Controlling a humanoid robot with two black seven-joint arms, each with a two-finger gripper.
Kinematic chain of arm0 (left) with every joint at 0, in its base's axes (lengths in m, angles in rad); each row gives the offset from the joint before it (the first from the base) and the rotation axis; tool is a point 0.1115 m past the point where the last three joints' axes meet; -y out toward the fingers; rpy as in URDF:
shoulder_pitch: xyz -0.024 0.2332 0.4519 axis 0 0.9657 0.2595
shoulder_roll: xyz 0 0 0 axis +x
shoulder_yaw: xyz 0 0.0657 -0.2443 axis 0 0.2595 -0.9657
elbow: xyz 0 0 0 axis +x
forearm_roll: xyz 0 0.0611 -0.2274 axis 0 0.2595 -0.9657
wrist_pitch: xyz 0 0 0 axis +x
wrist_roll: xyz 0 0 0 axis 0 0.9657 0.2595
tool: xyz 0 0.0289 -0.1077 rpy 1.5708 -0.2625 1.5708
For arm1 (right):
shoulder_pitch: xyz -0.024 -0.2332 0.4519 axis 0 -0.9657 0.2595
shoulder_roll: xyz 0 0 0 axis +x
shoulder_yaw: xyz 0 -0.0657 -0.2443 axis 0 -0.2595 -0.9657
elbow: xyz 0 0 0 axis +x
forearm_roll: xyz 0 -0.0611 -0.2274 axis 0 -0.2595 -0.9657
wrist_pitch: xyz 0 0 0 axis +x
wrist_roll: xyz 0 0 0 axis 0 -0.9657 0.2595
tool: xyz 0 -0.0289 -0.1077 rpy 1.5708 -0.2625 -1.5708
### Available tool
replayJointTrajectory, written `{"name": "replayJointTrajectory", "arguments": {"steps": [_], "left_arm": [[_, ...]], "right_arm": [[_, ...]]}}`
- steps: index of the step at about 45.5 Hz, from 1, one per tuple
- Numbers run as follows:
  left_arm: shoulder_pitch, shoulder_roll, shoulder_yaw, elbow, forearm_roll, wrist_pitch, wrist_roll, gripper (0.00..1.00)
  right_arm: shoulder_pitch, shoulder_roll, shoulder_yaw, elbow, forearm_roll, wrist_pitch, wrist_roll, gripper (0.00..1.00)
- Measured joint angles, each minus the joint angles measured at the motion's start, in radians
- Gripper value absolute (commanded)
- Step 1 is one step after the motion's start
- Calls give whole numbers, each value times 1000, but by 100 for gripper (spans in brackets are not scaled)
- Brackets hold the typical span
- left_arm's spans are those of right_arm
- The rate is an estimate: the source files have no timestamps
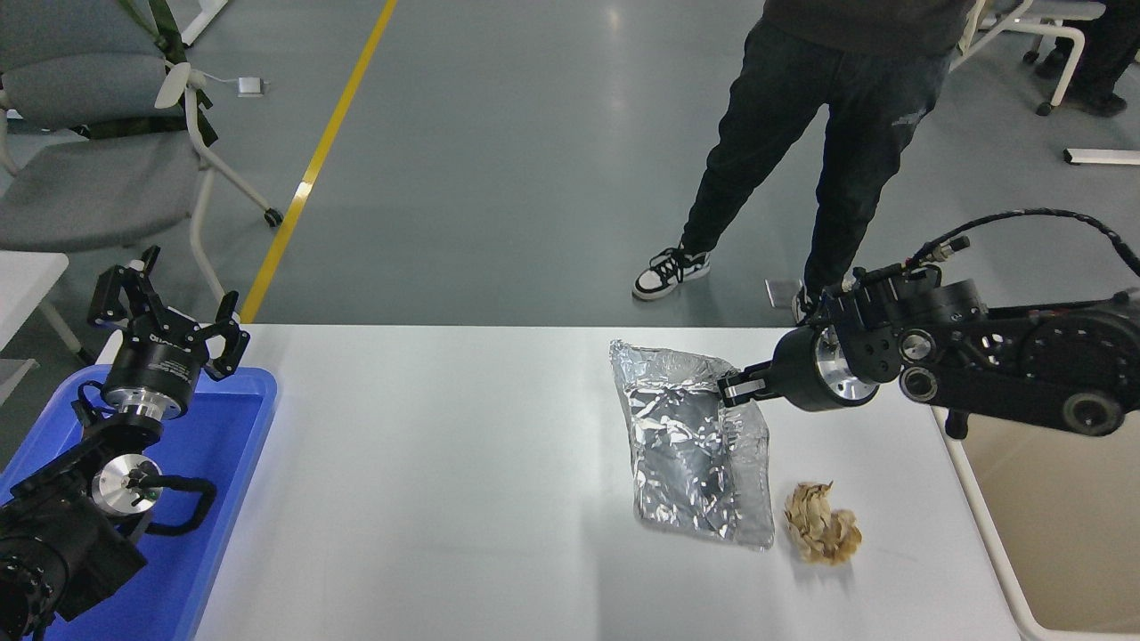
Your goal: Clean the table surface
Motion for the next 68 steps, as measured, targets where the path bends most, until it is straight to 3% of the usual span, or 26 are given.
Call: {"name": "replayJointTrajectory", "arguments": {"steps": [11, 36, 52, 68], "left_arm": [[0, 0, 0, 0, 0, 0, 0, 100], [1, 0, 0, 0, 0, 0, 0, 100], [2, 0, 0, 0, 1, 0, 0, 100], [2, 0, 0, 0, 0, 0, 0, 100]], "right_arm": [[144, -95, -16, 35, 42, 94, -4, 0], [159, -447, -22, 18, -32, 164, 16, 0], [-9, -624, -8, -184, -68, 111, 137, 0], [-337, -519, -3, -549, 91, -111, 240, 0]]}}
